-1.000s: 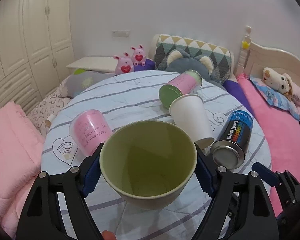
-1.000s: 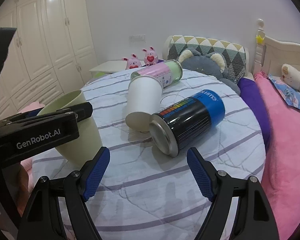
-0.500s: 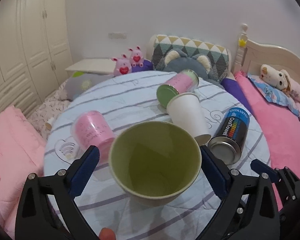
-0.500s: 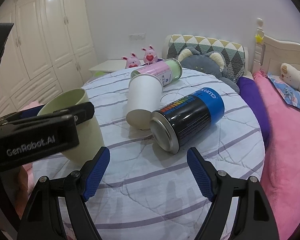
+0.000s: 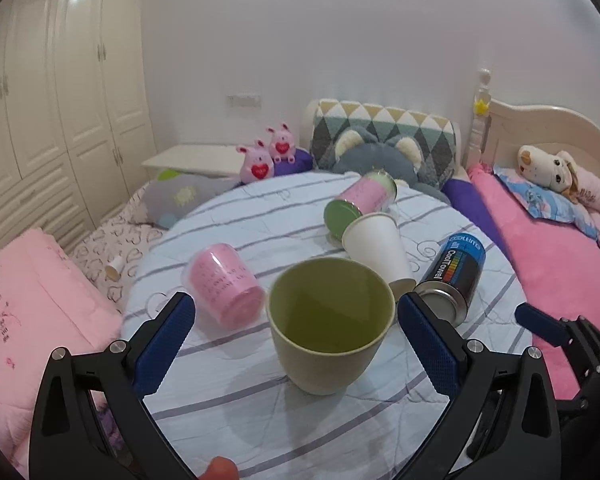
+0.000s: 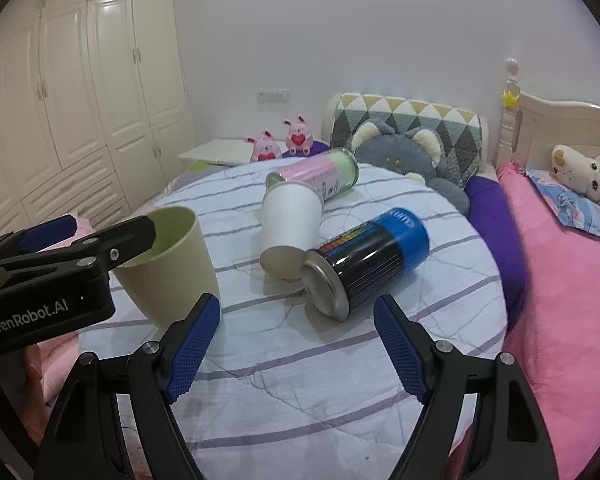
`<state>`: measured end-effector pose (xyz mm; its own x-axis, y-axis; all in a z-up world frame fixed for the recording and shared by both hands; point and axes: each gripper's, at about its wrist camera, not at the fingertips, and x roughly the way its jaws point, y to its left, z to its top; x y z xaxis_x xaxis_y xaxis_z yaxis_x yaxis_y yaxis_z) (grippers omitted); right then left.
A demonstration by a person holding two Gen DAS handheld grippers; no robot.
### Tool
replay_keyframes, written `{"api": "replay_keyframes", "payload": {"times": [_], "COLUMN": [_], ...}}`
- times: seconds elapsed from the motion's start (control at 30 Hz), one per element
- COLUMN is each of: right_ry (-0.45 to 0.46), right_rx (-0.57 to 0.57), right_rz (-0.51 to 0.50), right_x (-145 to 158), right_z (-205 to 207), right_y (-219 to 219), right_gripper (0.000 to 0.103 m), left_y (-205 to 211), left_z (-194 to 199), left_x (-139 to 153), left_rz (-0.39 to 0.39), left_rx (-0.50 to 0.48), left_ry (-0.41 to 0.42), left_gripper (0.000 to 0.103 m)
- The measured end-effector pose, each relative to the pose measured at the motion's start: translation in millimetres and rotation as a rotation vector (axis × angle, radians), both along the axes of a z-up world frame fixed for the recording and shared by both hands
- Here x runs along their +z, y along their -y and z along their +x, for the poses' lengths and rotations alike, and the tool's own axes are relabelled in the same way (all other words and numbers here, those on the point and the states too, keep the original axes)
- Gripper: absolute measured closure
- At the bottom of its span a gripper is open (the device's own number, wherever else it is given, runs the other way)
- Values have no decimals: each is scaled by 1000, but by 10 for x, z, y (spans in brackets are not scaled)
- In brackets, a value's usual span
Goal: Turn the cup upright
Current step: 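Lower the upright green mug onto the table and open the right tool, then withdraw the right tool back from the upright green mug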
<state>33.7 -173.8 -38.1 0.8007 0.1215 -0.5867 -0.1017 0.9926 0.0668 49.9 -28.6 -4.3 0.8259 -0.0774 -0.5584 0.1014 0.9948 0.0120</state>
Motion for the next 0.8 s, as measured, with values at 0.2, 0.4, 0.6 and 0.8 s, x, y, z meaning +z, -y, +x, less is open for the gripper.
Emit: {"api": "replay_keyframes", "payload": {"times": [0.2,0.4,0.6,0.8], "right_ry": [41,90,133,167], "right_rx": [-4,-14,-8,3], "right_rz": [-5,-13,-23,-29], "right_x": [116,250,397,481], "right_z": [-140,-301,-434,-508], "right_y": [17,47,47,-6], "right_gripper": [22,22,22,22], "left_y": [-32,-102,-134,-148], "left_z": [-253,-392,-525,-616], "left_x": [126,194,268,302], "left_rz": [34,24,20,29], "left_rx": [4,4,9,14], "left_ry": [66,76,91,100], "left_gripper": [1,0,0,0]}}
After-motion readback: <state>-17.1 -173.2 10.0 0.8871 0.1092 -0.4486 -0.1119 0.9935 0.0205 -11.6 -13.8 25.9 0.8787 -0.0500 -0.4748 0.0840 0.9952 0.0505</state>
